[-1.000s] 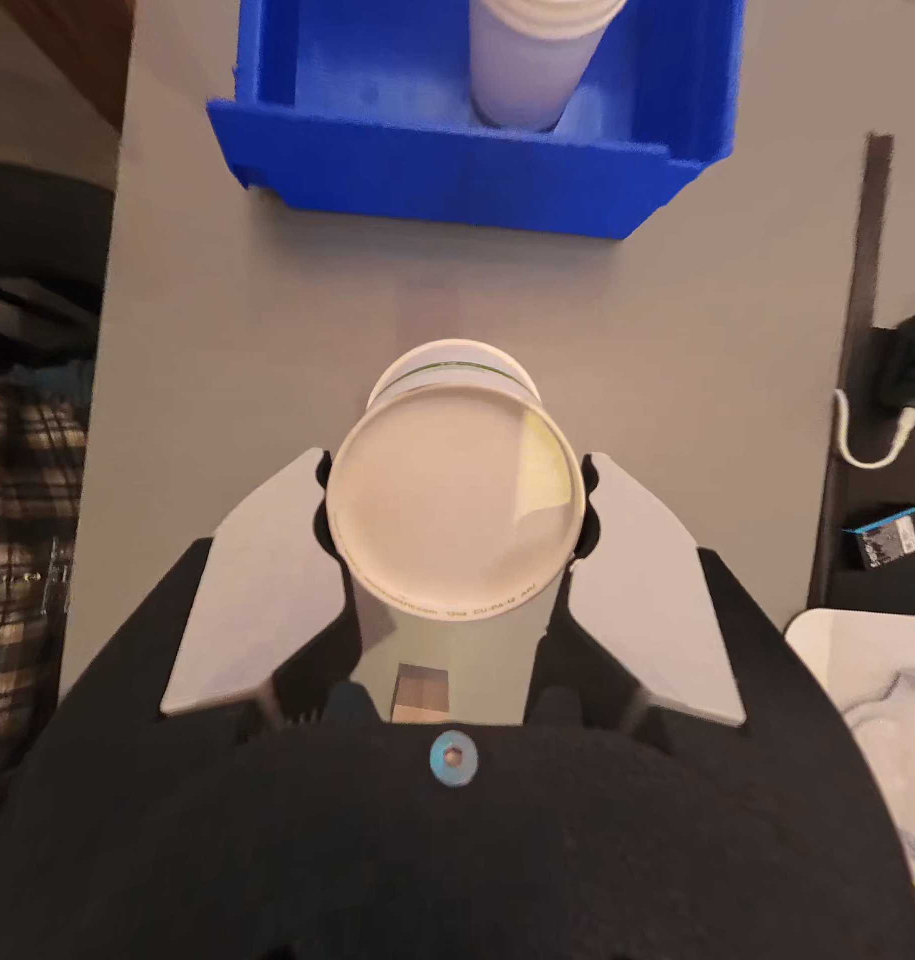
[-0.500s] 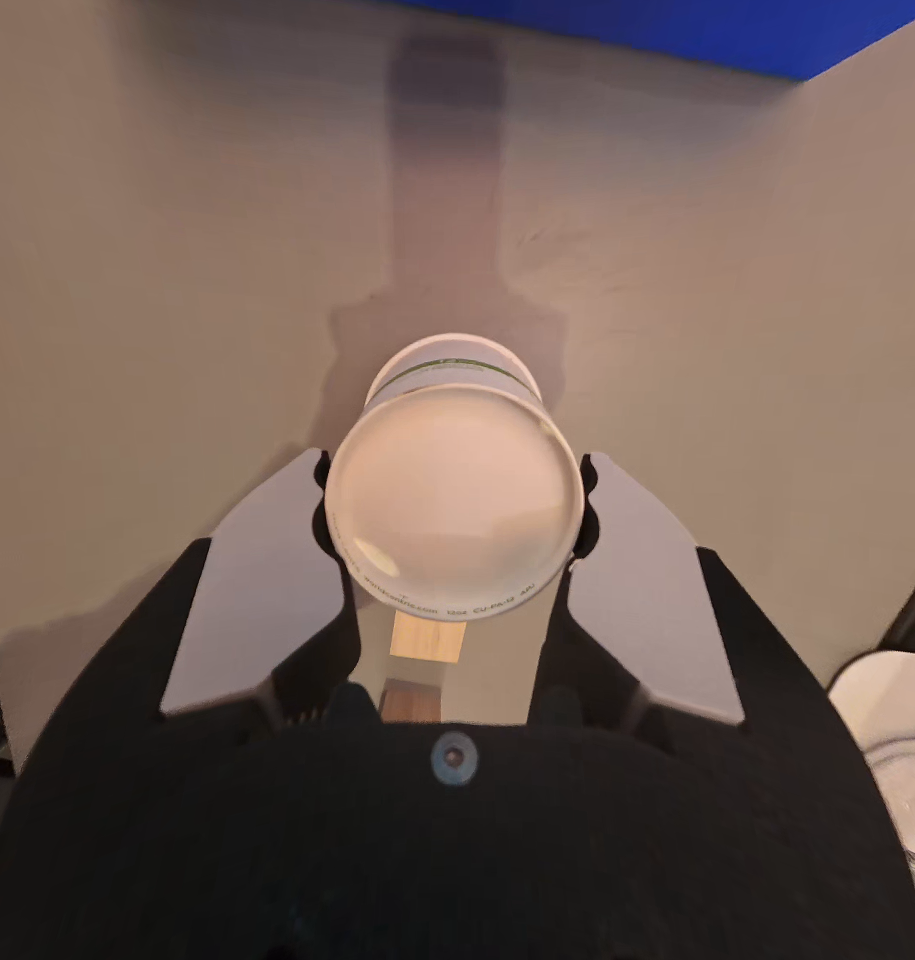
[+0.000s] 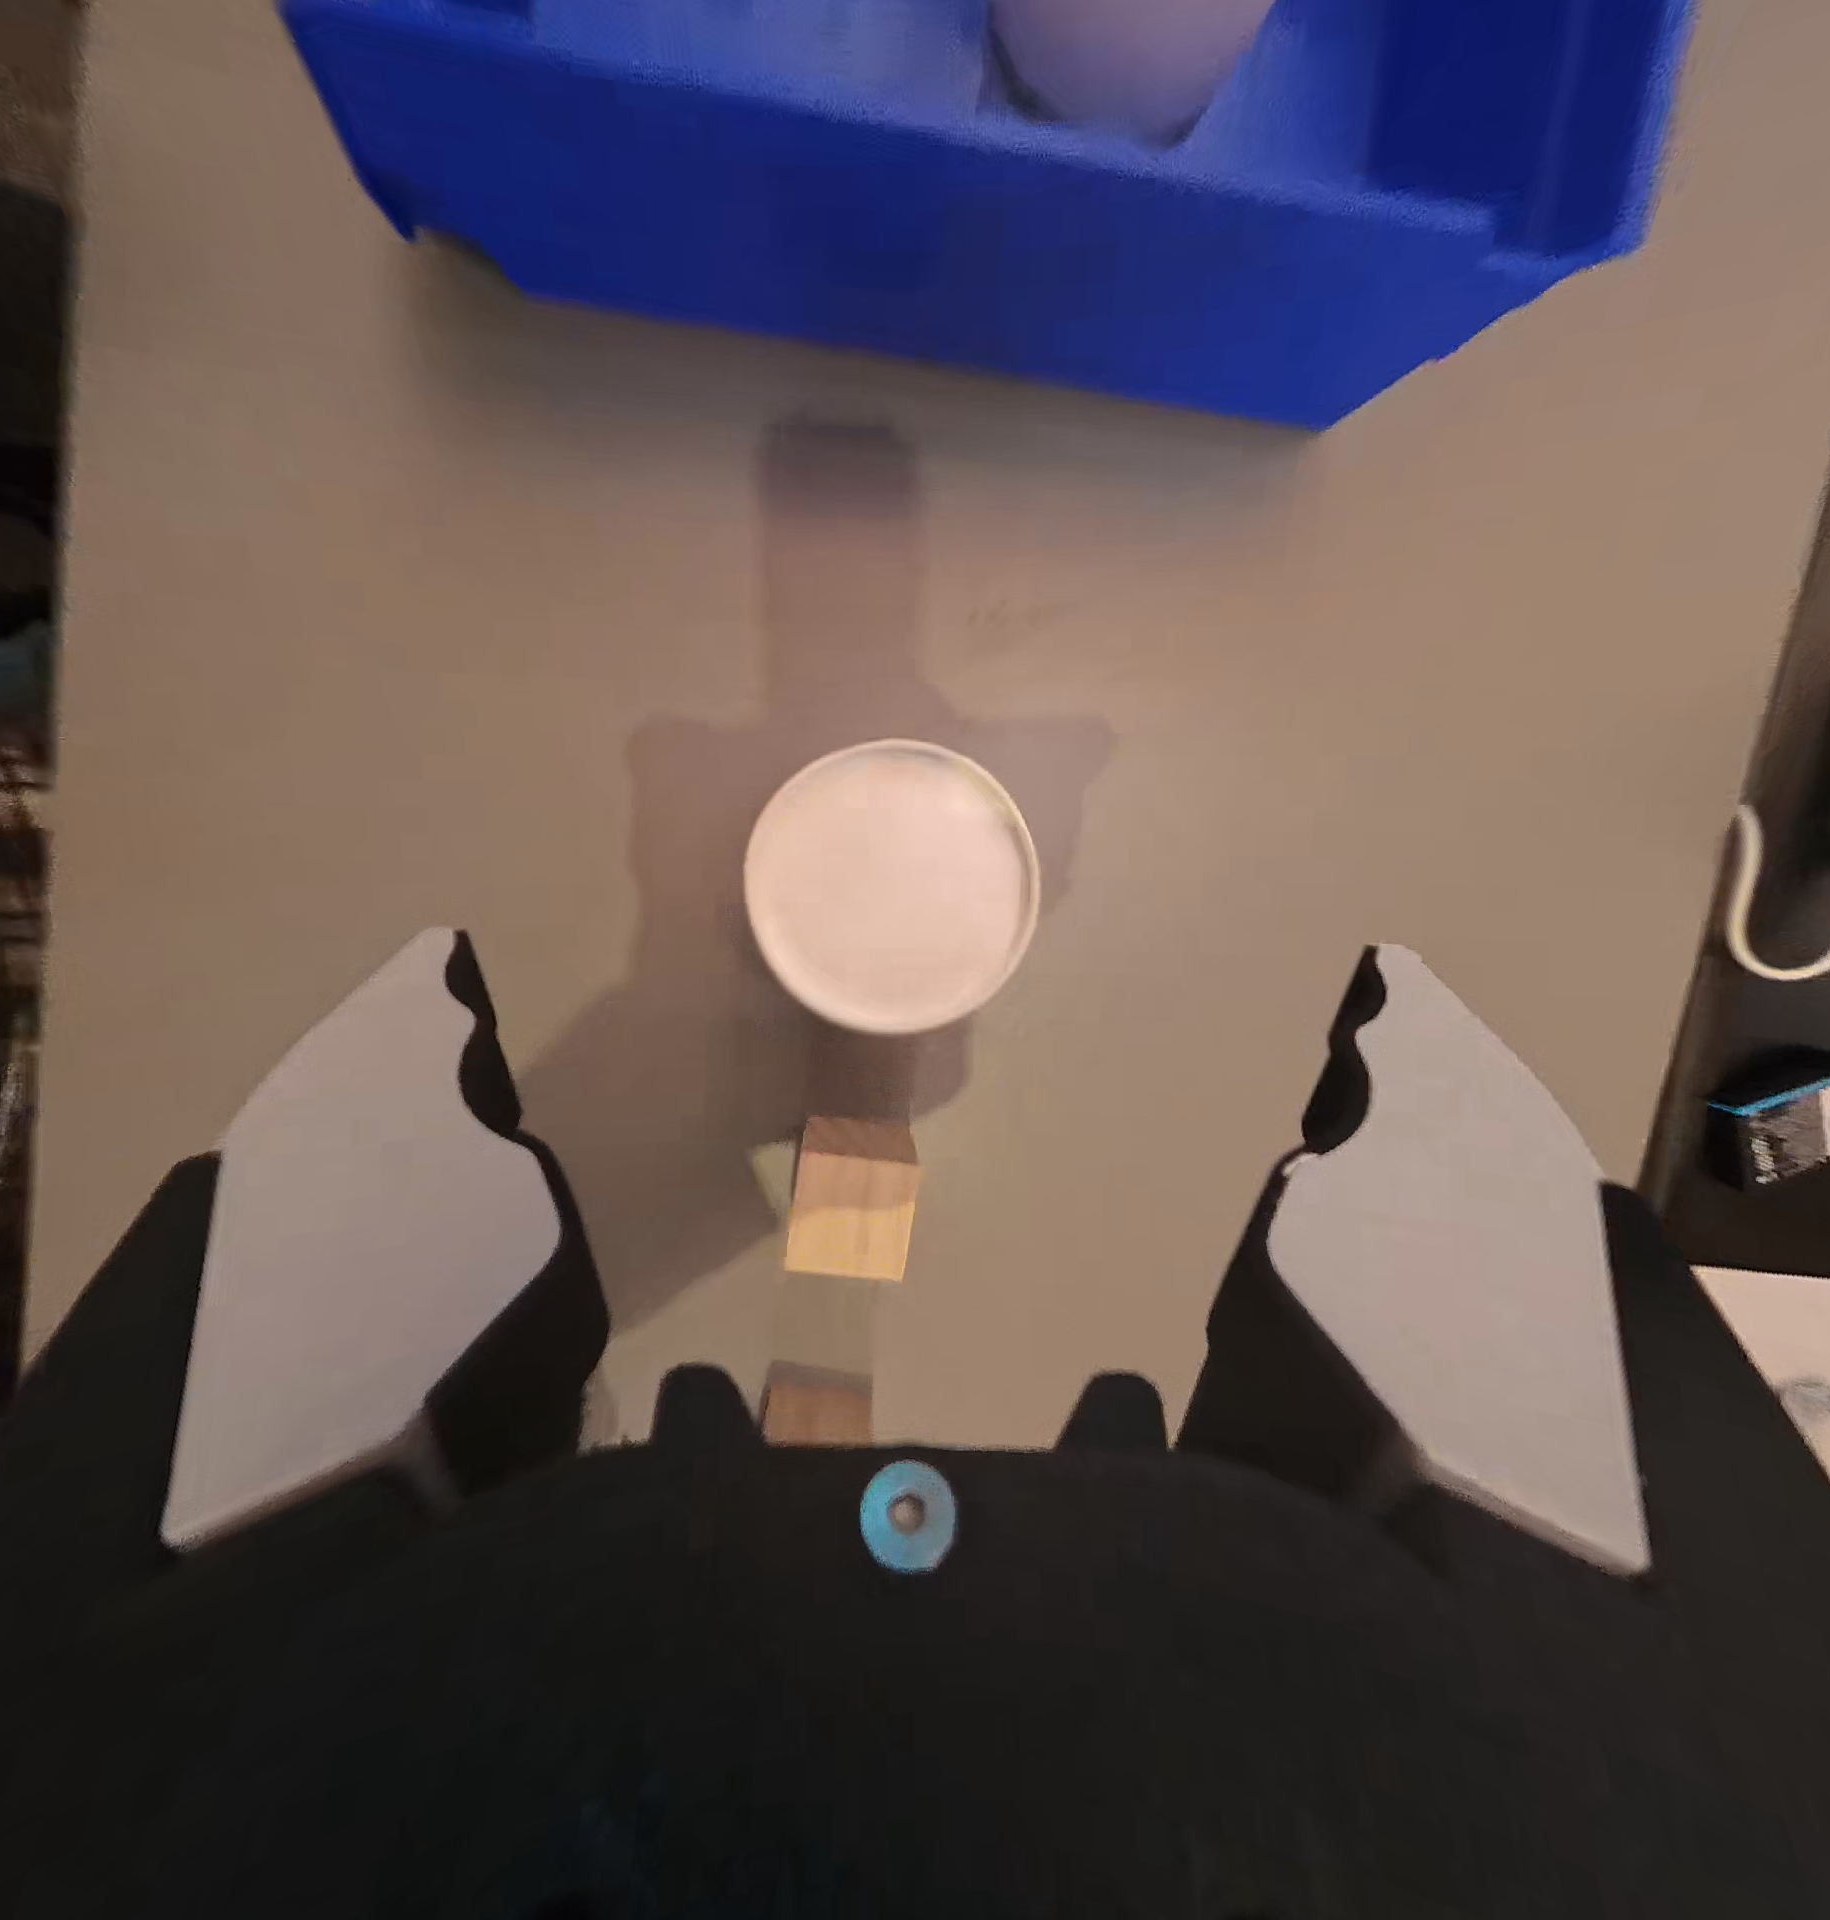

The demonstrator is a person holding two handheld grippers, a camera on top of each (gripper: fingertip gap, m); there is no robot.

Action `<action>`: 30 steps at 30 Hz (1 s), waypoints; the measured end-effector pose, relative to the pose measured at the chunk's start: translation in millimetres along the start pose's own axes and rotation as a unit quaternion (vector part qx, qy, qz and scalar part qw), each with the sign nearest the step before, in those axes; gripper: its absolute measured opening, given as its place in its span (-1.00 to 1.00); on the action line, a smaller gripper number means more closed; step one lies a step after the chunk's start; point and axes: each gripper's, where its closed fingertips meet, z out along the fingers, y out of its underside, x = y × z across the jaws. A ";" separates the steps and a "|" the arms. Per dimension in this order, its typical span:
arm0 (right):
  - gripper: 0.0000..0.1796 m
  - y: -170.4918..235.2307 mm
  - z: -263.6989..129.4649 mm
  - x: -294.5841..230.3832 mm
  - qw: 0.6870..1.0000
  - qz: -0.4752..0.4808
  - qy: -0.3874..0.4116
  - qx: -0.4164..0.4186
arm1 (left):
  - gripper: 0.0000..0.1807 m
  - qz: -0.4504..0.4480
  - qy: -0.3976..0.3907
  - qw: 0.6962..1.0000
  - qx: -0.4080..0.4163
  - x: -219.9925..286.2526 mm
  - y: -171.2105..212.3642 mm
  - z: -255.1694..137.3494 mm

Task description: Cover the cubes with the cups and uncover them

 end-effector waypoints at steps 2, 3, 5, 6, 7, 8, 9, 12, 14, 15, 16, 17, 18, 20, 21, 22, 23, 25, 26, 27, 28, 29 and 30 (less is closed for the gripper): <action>0.62 -5.0 -31.0 -4.5 0.999 0.007 0.002 0.038 | -0.27 0.051 -0.023 0.996 -0.064 -26.1 -14.1 6.4; 0.63 -5.3 -46.2 -8.6 0.998 0.010 0.004 0.056 | -0.28 0.074 -0.025 0.992 -0.096 -37.1 -20.8 11.8; 0.62 -1.0 -74.8 -21.2 0.995 0.017 0.005 0.094 | -0.32 0.120 -0.023 0.978 -0.167 -58.2 -27.9 26.6; 0.63 4.7 -87.3 -28.4 0.994 0.023 0.007 0.111 | -0.35 0.141 -0.019 0.968 -0.208 -67.8 -27.2 35.2; 0.63 12.6 -98.3 -36.0 0.991 0.031 0.009 0.126 | -0.40 0.162 -0.016 0.954 -0.250 -77.5 -24.0 43.8; 0.62 22.7 -107.8 -43.9 0.989 0.039 0.014 0.140 | -0.42 0.179 -0.009 0.940 -0.289 -85.5 -19.2 52.2; 0.62 34.6 -115.8 -52.3 0.987 0.050 0.018 0.152 | -0.44 0.189 0.000 0.928 -0.321 -91.8 -14.3 60.3; 0.61 77.3 -131.7 -81.1 0.978 0.089 0.029 0.186 | -0.54 0.184 0.024 0.907 -0.379 -104.7 -4.3 80.1; 0.61 108.7 -137.9 -101.4 0.971 0.117 0.040 0.207 | -0.61 0.170 0.038 0.904 -0.391 -108.7 0.0 90.6; 0.60 123.5 -140.5 -111.6 0.966 0.132 0.044 0.218 | -0.64 0.163 0.047 0.903 -0.394 -109.0 2.5 94.7; 0.59 137.8 -142.4 -120.9 0.961 0.148 0.049 0.230 | -0.65 0.161 0.048 0.902 -0.397 -110.8 5.2 98.1; 0.58 151.2 -144.0 -129.5 0.955 0.164 0.054 0.239 | -0.67 0.159 0.045 0.901 -0.400 -113.7 7.9 100.8; 0.57 163.6 -145.4 -138.0 0.950 0.179 0.057 0.249 | -0.70 0.157 0.042 0.901 -0.402 -116.2 10.3 103.3; 0.56 184.6 -147.5 -154.1 0.941 0.205 0.059 0.264 | -0.71 0.150 0.041 0.900 -0.406 -118.8 14.9 106.5; 0.56 193.4 -148.7 -160.4 0.936 0.216 0.061 0.271 | -0.73 0.148 0.041 0.900 -0.408 -119.7 16.9 107.3; 0.56 201.5 -149.8 -165.6 0.932 0.226 0.064 0.275 | -0.74 0.146 0.040 0.899 -0.411 -120.7 18.4 107.6; 0.55 208.3 -151.2 -169.6 0.929 0.234 0.066 0.278 | -0.76 0.143 0.040 0.898 -0.414 -121.2 20.0 107.4; 0.54 218.2 -154.2 -175.2 0.924 0.246 0.071 0.283 | -0.81 0.137 0.044 0.898 -0.416 -121.4 21.9 106.7; 0.54 221.5 -155.5 -176.8 0.923 0.249 0.074 0.285 | -0.83 0.134 0.046 0.899 -0.415 -121.2 22.2 106.8; 0.54 223.5 -157.0 -177.9 0.921 0.252 0.075 0.287 | -0.85 0.128 0.049 0.900 -0.415 -121.0 22.7 107.2; 0.54 224.7 -158.5 -178.5 0.920 0.253 0.076 0.289 | -0.90 0.122 0.055 0.900 -0.415 -120.2 23.7 107.2; 0.54 225.4 -160.0 -178.7 0.919 0.253 0.077 0.291 | -0.94 0.113 0.064 0.900 -0.415 -118.3 24.8 107.6; 0.54 225.9 -161.3 -178.2 0.919 0.254 0.079 0.292 | -0.96 0.105 0.071 0.901 -0.415 -116.5 25.7 108.0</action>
